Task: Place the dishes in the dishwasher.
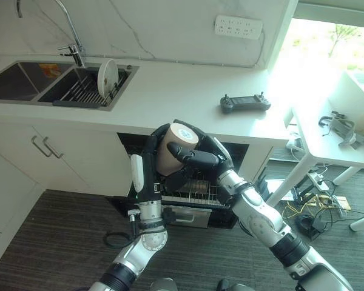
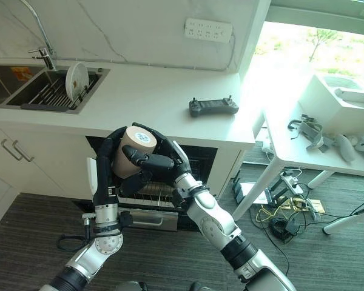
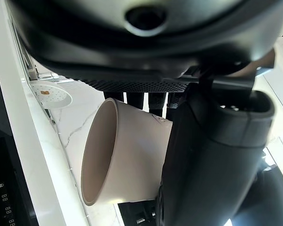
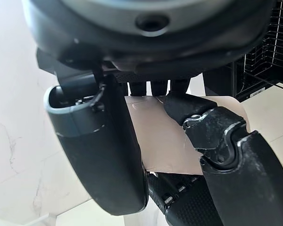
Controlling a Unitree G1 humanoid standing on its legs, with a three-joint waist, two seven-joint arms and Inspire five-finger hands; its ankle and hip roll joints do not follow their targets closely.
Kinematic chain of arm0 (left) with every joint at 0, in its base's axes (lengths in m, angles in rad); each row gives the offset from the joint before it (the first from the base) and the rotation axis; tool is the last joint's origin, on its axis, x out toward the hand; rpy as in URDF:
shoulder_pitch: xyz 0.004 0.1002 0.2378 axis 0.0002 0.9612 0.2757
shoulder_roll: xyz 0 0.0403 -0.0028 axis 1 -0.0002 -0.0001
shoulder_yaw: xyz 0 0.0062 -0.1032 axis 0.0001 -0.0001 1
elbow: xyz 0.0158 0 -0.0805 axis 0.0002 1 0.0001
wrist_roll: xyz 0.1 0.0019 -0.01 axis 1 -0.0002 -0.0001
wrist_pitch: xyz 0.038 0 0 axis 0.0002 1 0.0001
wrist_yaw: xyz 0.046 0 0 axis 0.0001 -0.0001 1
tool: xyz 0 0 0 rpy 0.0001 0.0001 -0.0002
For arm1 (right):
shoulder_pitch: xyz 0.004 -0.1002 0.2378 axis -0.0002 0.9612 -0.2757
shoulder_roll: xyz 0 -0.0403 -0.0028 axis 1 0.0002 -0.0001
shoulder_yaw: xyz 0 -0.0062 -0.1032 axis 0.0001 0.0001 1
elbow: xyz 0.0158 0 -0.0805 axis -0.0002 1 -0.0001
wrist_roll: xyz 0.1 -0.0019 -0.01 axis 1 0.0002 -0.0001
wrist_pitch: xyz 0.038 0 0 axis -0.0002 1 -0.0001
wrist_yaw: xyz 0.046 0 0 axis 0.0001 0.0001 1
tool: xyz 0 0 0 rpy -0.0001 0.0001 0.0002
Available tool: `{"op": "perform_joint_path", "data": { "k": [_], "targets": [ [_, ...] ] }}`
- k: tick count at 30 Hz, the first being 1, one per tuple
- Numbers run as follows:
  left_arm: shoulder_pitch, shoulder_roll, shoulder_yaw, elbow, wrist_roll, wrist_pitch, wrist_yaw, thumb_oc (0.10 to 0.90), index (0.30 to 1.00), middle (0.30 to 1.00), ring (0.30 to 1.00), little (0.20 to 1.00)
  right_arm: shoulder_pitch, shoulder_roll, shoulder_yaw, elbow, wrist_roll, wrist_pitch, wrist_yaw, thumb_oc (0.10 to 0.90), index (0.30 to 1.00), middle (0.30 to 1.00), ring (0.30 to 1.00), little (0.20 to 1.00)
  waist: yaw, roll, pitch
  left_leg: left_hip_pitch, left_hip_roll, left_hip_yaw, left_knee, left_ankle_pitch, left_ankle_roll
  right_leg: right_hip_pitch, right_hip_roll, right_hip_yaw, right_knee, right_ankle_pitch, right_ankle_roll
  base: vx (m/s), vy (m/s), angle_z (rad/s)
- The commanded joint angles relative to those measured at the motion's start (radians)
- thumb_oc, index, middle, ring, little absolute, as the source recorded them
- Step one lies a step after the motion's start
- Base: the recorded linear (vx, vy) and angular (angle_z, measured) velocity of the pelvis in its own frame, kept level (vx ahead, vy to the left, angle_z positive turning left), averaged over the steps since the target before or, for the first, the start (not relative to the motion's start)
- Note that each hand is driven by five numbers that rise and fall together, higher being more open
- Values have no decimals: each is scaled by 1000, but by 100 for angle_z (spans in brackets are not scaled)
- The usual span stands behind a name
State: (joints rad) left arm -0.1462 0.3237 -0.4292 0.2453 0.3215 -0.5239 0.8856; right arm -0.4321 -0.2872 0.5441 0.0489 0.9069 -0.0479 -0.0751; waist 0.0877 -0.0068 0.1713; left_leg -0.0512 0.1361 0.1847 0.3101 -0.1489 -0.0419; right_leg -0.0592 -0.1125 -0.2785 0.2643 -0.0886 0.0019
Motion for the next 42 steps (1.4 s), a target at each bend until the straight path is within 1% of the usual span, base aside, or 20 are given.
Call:
{"op": "perform_joint_path", "data": {
  "k": [1, 6, 9, 12, 13, 14, 15, 16, 18, 21, 23, 25, 28, 29, 33, 35, 37, 38, 40, 42],
  "targets": [
    [-141, 11, -87, -56, 49, -69, -1, 400, 300, 300, 300, 300, -191, 99, -33, -63, 70, -132, 76, 400, 300, 300, 300, 300, 11, -5, -50, 12, -10, -33, -10, -107, 18, 80, -84, -15, 36, -164, 68, 0, 0, 0],
    [-152, 17, -98, -64, 73, -76, 11, 400, 300, 300, 300, 300, -189, 110, -24, -51, 83, -141, 95, 400, 300, 300, 300, 300, 13, -4, -48, 12, -13, -40, -10, -107, 20, 83, -83, -14, 36, -165, 67, 13, 3, 3],
    [-157, 18, -103, -70, 58, -63, 3, 400, 300, 300, 300, 300, -190, 114, -21, -50, 79, -147, 98, 400, 300, 300, 300, 300, 14, -4, -48, 11, -15, -45, -10, -107, 20, 84, -82, -12, 36, -166, 67, 23, 3, 5],
    [-154, 18, -105, -70, 33, -50, -34, 400, 300, 300, 300, 300, -187, 113, -23, -53, 68, -174, 76, 400, 300, 300, 300, 300, 15, -4, -48, 10, -16, -49, -10, -107, 21, 84, -81, -11, 36, -167, 66, 16, 1, 2],
    [-153, 19, -111, -66, 7, -50, -75, 549, 524, 524, 524, 524, -187, 111, -32, -55, 74, -209, 30, 400, 300, 300, 300, 300, 14, -4, -48, 10, -17, -50, -10, -106, 22, 84, -79, -9, 36, -168, 65, 22, 7, 6],
    [-152, 20, -116, -66, -2, -53, -89, 800, 900, 900, 900, 900, -185, 112, -38, -56, 90, -227, 4, 400, 300, 300, 300, 300, 13, -2, -47, 10, -17, -50, -10, -106, 22, 84, -79, -8, 36, -168, 64, 27, 16, 7],
    [-149, 21, -119, -67, -18, -55, -115, 800, 900, 900, 900, 900, -178, 113, -51, -55, 136, -247, -13, 400, 300, 300, 300, 300, 11, -1, -47, 10, -17, -51, -10, -106, 23, 83, -78, -6, 36, -168, 64, 18, 17, 6],
    [-147, 21, -120, -70, -24, -54, -122, 800, 900, 900, 900, 900, -171, 114, -58, -56, 155, -251, -9, 400, 300, 300, 300, 300, 10, 0, -46, 9, -17, -51, -10, -106, 23, 83, -78, -5, 36, -168, 64, 20, 23, 3],
    [-135, 26, -118, -80, -50, -48, -142, 800, 900, 900, 900, 900, -130, 117, -97, -62, 272, -299, -4, 400, 300, 300, 300, 300, 1, 5, -45, 9, -19, -51, -10, -108, 26, 81, -74, 2, 36, -168, 64, 0, 0, 0],
    [-118, 35, -104, -94, -67, -39, -161, 800, 900, 900, 900, 900, -74, 111, -144, -78, 361, -371, 0, 400, 300, 300, 300, 300, -8, 8, -45, 7, -20, -49, -10, -109, 30, 78, -70, 9, 36, -169, 64, 4, 3, 1],
    [-96, 45, -84, -119, -70, -21, -175, 800, 900, 900, 900, 900, 2, 101, -199, -108, 417, -414, 13, 400, 300, 300, 300, 300, -22, 12, -42, 8, -19, -44, -10, -110, 33, 76, -69, 15, 36, -168, 66, 0, 0, 0],
    [-82, 51, -74, -132, -71, -10, -177, 800, 900, 900, 900, 900, 34, 97, -222, -118, 447, -440, 21, 400, 300, 300, 300, 300, -28, 14, -42, 8, -18, -40, -10, -110, 35, 74, -69, 17, 36, -167, 67, 0, 0, 0],
    [-29, 75, -26, -185, -78, 20, -182, 800, 900, 900, 900, 900, 158, 83, -309, -154, 500, -505, 67, 400, 300, 300, 300, 300, -50, 21, -37, 9, -16, -26, -10, -112, 38, 69, -70, 22, 36, -165, 71, 0, 0, 0],
    [-12, 83, -12, -201, -77, 25, -177, 800, 900, 900, 900, 900, 195, 79, -332, -163, 517, -540, 78, 400, 300, 300, 300, 300, -57, 23, -37, 10, -15, -20, -10, -113, 38, 68, -70, 23, 36, -165, 73, 0, 0, 0],
    [24, 99, 21, -244, -78, 39, -179, 800, 900, 900, 900, 900, 266, 77, -384, -171, 543, -587, 117, 400, 300, 300, 300, 300, -72, 26, -34, 15, -10, -5, -10, -115, 38, 70, -72, 20, 36, -166, 77, 0, 3, -1],
    [37, 108, 40, -261, -83, 49, -181, 800, 900, 900, 900, 900, 291, 78, -408, -170, 558, -601, 138, 400, 300, 300, 300, 300, -79, 27, -32, 22, -8, 3, -10, -118, 37, 76, -74, 19, 36, -170, 80, -3, 14, -11],
    [49, 116, 60, -275, -85, 61, -189, 800, 900, 900, 900, 900, 312, 80, -427, -167, 537, -608, 132, 400, 300, 300, 300, 300, -85, 27, -33, 22, -8, 5, -10, -119, 36, 76, -74, 19, 36, -170, 82, -11, 7, -9],
    [55, 121, 71, -282, -88, 73, -200, 800, 900, 900, 900, 900, 322, 80, -433, -158, 511, -599, 122, 400, 300, 300, 300, 300, -88, 28, -34, 22, -8, 7, -10, -118, 36, 76, -74, 18, 36, -170, 83, -4, 11, -5],
    [69, 139, 95, -281, -86, 90, -245, 800, 900, 900, 900, 900, 345, 72, -433, -119, 406, -545, 69, 400, 300, 300, 300, 300, -90, 30, -36, 19, -8, 7, -10, -115, 34, 74, -73, 19, 36, -172, 84, 0, 0, 0],
    [83, 146, 107, -279, -82, 90, -283, 800, 900, 900, 900, 900, 363, 73, -429, -94, 391, -514, 80, 400, 300, 300, 300, 300, -92, 31, -36, 17, -7, 8, -10, -113, 32, 72, -74, 17, 36, -172, 86, 0, 0, 0]
  ]
}}
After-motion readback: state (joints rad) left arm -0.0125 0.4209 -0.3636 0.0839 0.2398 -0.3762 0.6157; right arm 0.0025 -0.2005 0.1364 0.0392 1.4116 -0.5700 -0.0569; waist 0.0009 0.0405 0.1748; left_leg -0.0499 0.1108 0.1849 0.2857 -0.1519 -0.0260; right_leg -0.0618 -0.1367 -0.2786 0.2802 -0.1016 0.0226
